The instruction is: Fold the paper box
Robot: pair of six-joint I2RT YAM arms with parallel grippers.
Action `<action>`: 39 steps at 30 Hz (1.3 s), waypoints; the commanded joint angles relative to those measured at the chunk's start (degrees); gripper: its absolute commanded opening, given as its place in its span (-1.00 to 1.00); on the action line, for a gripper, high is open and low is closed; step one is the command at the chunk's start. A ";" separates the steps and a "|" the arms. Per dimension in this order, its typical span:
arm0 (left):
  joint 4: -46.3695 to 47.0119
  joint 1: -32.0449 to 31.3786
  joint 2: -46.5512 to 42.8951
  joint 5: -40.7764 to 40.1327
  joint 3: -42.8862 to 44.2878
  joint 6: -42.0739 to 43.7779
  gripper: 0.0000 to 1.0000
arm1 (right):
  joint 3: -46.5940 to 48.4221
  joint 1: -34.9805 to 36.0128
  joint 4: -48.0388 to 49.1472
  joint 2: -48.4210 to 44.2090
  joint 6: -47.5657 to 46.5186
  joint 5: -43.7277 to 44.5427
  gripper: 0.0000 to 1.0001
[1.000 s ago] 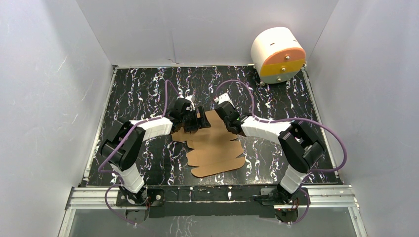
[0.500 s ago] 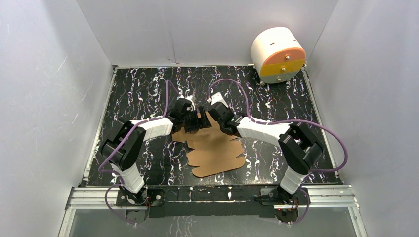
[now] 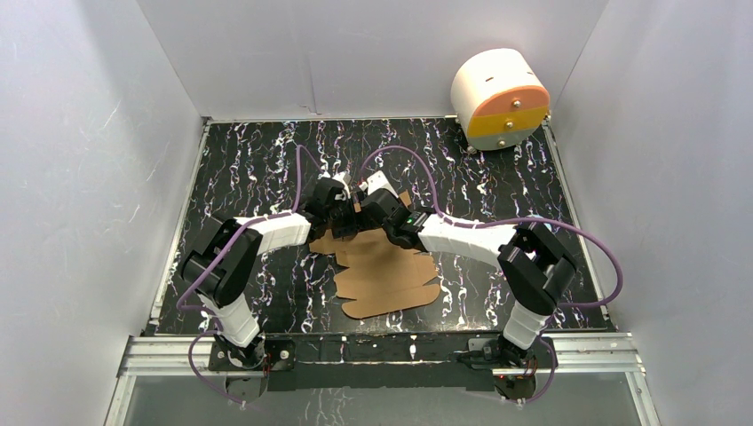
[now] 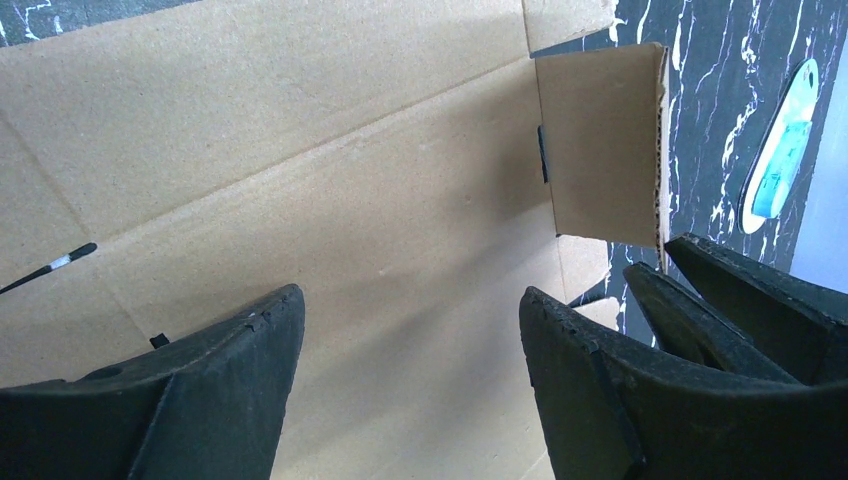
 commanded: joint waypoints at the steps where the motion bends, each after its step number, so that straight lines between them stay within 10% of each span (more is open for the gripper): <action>1: -1.63 -0.48 -0.44 -1.26 -2.10 -0.19 0.53 | 2.23 0.78 1.48 0.20 1.71 -3.10 -0.42; 27: -5.67 -0.55 -10.65 -3.65 -2.26 1.30 0.54 | -5.61 -0.67 4.74 -13.31 1.32 -5.62 -0.04; 39: -7.13 -4.46 -14.93 -3.23 -5.10 0.68 0.56 | -21.58 -13.90 10.89 -27.35 10.41 -28.99 0.16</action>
